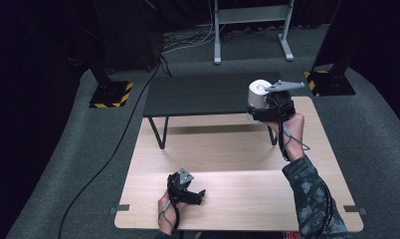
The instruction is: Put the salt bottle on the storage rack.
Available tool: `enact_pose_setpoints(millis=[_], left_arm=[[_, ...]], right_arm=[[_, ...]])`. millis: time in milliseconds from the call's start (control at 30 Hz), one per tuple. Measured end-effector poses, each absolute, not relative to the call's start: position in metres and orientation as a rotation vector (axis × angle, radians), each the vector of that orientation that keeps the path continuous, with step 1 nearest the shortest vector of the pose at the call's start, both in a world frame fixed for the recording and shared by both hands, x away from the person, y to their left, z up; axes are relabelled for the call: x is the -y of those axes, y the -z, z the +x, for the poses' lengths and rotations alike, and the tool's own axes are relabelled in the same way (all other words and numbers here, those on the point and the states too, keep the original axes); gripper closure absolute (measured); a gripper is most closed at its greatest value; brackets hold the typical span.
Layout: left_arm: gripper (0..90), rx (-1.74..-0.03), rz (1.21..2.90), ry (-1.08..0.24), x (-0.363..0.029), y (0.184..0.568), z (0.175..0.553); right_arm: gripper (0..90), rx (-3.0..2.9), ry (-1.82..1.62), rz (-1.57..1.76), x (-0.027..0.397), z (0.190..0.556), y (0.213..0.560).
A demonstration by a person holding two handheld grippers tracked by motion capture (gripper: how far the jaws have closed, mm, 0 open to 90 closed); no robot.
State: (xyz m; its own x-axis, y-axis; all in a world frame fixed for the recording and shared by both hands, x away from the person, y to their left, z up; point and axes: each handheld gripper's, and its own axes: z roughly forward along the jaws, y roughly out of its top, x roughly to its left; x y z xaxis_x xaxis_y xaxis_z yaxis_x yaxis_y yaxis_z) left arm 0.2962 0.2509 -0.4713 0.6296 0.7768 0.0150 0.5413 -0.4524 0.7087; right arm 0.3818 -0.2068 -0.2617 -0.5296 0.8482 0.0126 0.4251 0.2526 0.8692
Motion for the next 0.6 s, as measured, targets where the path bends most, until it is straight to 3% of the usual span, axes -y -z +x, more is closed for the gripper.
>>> enact_pose_setpoints(millis=[600], left_arm=[[0.2, -1.008, 2.179, -0.443, -0.251, 0.471, 0.297]], right_arm=[[29.4, -2.076, -1.245, 1.149, 0.178, 0.417, 0.252]])
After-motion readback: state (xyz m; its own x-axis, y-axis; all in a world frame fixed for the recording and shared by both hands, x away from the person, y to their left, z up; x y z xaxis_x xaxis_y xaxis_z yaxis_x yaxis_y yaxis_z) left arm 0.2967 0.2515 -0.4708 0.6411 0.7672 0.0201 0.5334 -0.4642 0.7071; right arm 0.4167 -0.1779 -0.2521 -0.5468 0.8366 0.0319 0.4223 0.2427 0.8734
